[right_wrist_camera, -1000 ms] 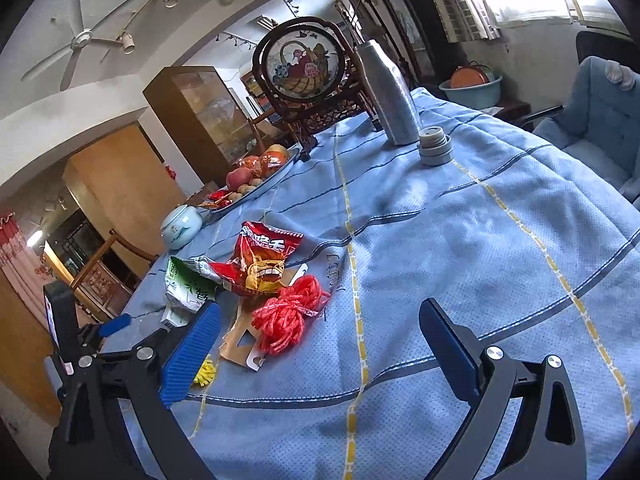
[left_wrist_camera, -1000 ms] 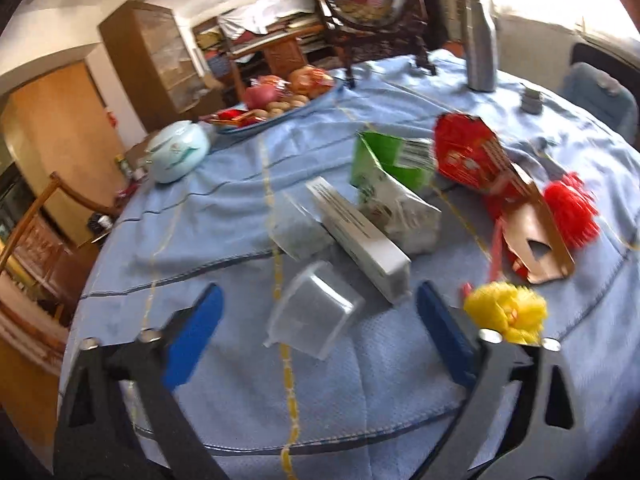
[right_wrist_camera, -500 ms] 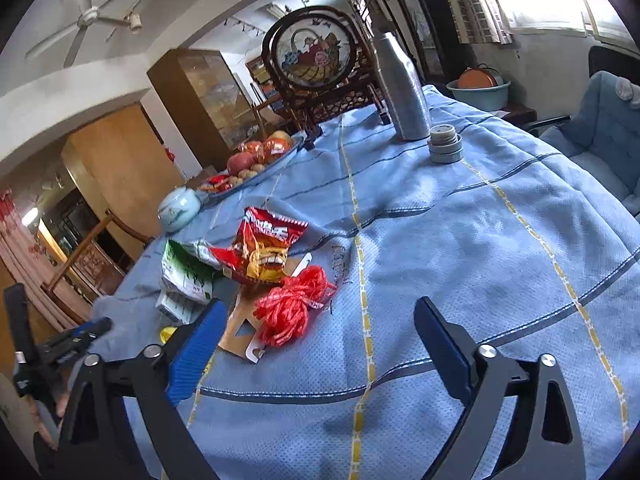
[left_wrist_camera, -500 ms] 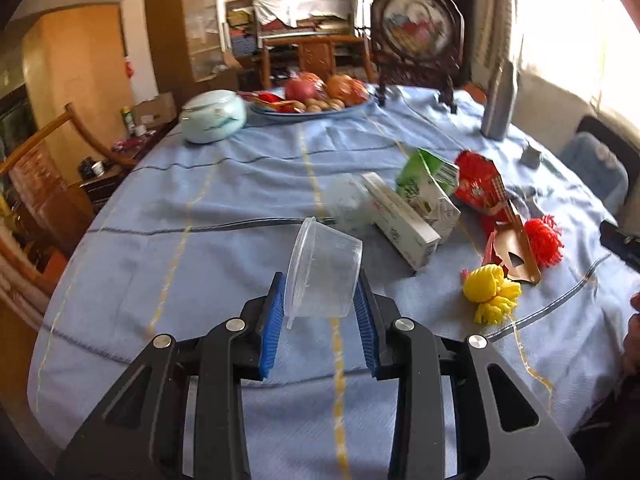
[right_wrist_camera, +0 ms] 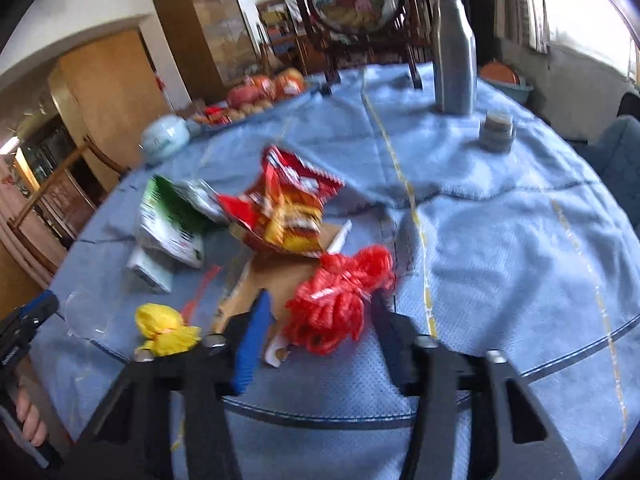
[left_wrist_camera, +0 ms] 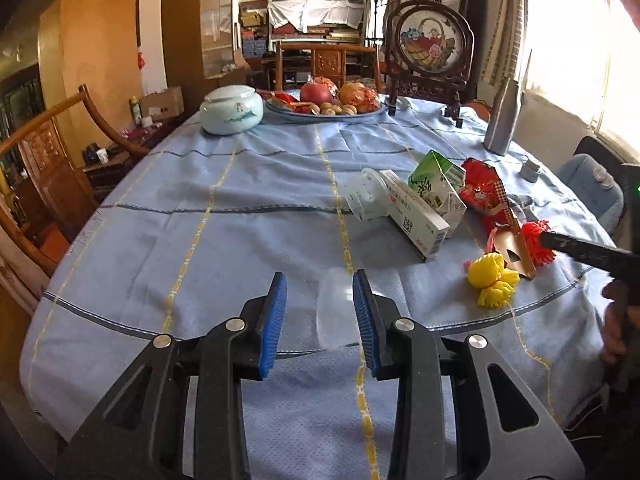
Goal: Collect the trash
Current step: 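Grasp the clear plastic cup with the left tool while the right tool grasps the red yarn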
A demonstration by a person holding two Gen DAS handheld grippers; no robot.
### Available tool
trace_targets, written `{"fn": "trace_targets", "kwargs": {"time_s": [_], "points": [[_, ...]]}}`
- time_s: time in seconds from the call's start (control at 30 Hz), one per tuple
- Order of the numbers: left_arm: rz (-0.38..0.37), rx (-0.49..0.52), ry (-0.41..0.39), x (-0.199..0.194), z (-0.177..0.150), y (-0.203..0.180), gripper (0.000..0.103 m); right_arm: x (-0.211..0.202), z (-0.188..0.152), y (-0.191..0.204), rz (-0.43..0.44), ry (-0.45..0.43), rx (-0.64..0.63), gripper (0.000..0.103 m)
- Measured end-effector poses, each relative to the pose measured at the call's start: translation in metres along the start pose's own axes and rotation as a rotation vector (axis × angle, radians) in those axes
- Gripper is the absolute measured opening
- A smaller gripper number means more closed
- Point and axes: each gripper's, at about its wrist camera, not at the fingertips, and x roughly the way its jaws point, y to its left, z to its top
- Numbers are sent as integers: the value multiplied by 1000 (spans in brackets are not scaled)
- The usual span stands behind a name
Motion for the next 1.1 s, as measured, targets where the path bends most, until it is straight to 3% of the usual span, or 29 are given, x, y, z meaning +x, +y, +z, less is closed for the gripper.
{"fn": "trace_targets", "kwargs": {"time_s": [0.03,0.13,0.27,0.37,0.5,0.53,0.57,0.63,0.77,0.9,1.1], "points": [[-7,2,13,3,-1,1,35,4,0,-4,12,21,14,22],[-8,16,41,9,-6,-4,38,-5,-3,-3,3,-38,6,17],[-4,41,63,17,-13,-16,67,-11,-4,3,-16,-73,-24,17],[-7,46,72,21,-13,-23,74,-12,-3,0,-4,-75,-13,17],[7,51,93,31,-8,-31,72,-12,-2,0,0,-79,-13,17],[4,45,101,34,-7,-32,58,-12,-2,0,-1,-81,-16,16],[-4,40,115,37,-6,-31,35,-13,-3,0,0,-84,-16,16],[-22,9,126,37,-5,-26,36,-18,-4,-2,8,-109,-7,14],[-13,-32,65,11,-2,-12,36,-32,-6,-5,49,-181,19,13],[72,-52,-9,-33,1,8,36,-52,-7,6,157,-231,14,13],[197,-164,-40,-91,-22,55,36,-84,-6,55,321,-294,-93,13]]}}
